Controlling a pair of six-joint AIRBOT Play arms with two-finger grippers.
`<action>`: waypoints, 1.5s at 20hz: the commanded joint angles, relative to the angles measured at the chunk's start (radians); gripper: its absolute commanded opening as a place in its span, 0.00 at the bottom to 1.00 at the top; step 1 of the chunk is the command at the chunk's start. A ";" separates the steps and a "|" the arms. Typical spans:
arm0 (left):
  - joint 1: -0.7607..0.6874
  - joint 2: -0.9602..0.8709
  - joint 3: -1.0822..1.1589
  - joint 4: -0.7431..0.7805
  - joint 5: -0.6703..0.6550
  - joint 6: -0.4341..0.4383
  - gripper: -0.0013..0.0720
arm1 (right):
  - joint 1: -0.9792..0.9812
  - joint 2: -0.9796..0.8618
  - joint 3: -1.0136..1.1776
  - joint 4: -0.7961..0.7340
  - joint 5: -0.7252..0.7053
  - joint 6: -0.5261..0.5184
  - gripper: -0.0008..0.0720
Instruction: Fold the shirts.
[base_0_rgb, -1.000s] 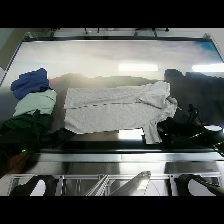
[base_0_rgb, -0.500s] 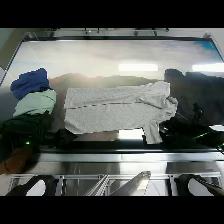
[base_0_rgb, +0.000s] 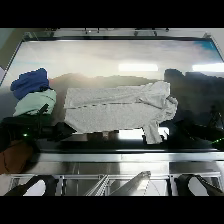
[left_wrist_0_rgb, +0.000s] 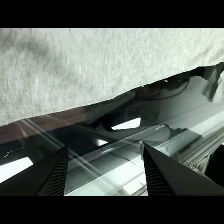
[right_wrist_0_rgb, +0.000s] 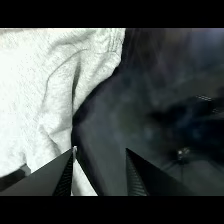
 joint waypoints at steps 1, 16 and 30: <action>0.002 0.053 0.007 0.002 0.005 -0.001 0.68 | -0.003 -0.079 0.001 0.139 -0.024 -0.083 0.51; 0.192 0.226 0.007 -0.001 0.050 -0.002 0.68 | 0.015 -0.406 0.038 0.478 -0.038 -0.292 0.41; 0.190 0.091 0.007 0.043 0.003 -0.002 0.94 | 0.122 -0.419 0.064 0.472 -0.022 -0.285 0.03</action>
